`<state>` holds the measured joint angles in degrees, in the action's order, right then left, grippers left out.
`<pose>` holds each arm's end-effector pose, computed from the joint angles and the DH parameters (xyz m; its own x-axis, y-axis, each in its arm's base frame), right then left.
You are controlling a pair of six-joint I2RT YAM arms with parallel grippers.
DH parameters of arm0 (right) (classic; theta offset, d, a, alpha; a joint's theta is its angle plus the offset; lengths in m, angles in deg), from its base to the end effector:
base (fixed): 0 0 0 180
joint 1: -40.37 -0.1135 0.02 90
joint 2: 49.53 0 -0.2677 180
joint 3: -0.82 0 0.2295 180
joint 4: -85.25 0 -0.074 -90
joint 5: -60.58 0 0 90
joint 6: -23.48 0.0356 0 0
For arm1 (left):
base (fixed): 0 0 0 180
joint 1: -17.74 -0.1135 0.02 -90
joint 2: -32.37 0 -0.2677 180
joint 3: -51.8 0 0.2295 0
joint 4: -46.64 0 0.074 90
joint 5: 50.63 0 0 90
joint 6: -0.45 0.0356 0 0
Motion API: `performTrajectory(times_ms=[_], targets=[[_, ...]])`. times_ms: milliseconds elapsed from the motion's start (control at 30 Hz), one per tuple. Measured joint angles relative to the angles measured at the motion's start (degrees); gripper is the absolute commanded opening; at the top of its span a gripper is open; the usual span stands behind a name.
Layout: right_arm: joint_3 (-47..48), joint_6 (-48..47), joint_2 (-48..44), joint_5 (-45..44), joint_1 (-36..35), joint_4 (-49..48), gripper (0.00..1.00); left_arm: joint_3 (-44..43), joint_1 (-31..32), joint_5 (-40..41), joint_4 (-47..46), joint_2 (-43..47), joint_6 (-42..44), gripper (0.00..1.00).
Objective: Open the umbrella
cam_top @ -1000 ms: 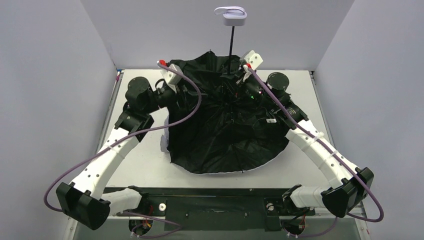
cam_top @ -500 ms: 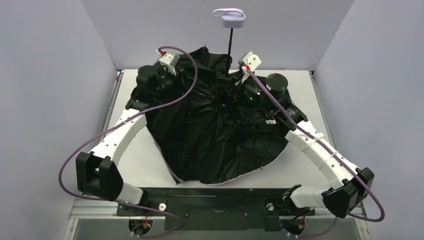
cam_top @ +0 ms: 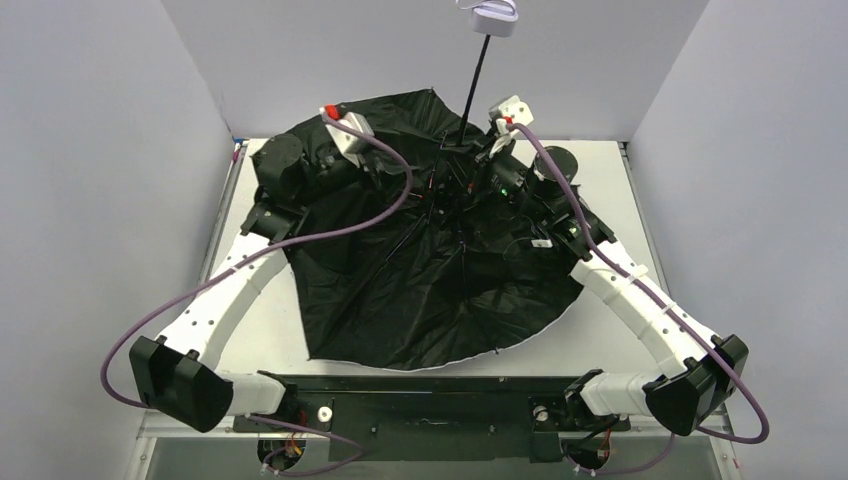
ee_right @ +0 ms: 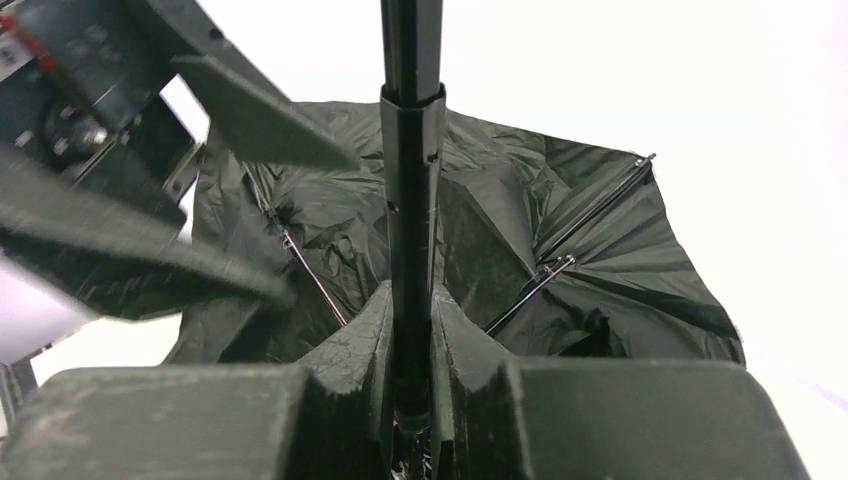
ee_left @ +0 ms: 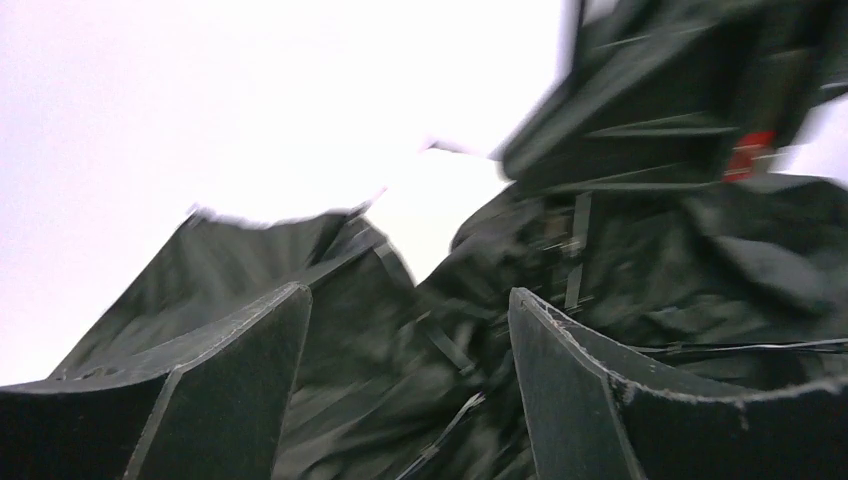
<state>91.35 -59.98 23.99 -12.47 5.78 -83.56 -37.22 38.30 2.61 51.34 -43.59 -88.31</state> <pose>0.2172 0.1624 0.4483 -0.0061 0.1281 -0.9917 -0.7862 0.6122 0.0839 0.2547 -0.1183 0.4400 0.1542 -0.0393 -0.9873 0.8326 0.5432 0.1084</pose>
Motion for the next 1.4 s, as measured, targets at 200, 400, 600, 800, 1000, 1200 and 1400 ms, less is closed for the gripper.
performTrajectory(times_ms=[200, 400, 600, 800, 1000, 1200, 1400], targets=[[0.0, 3.93, 0.09, -0.04, -0.02, -0.39, 0.0, -0.02, 7.89, -1.53, -2.47, -0.7, 0.9, 0.65], [0.0, 6.01, 0.07, 0.02, -0.74, -0.72, 0.0, -0.66, 10.78, -0.85, -3.69, -4.9, 0.46, 0.49], [0.0, 6.69, 0.07, 0.37, -1.14, -0.81, 0.0, -1.18, 12.79, -1.22, -4.63, -6.6, -0.81, 0.14], [0.0, 6.75, 0.02, 0.46, -1.14, -1.46, 0.0, -1.07, 12.61, -1.25, -5.25, -6.6, -3.34, 0.03], [0.0, 6.58, 0.48, 1.88, -1.27, 2.34, 0.0, 5.14, 11.02, -3.15, -8.09, -4.92, -3.67, 0.03], [0.0, 7.04, 2.78, 3.28, -1.03, 6.29, 0.0, 10.27, 9.7, -3.69, -9.33, -4.66, -0.63, 0.03], [0.11, 7.65, 3.17, 3.87, -0.15, 6.69, 0.0, 10.58, 9.33, -4.5, -10.32, -5.81, 1.64, 0.03]])
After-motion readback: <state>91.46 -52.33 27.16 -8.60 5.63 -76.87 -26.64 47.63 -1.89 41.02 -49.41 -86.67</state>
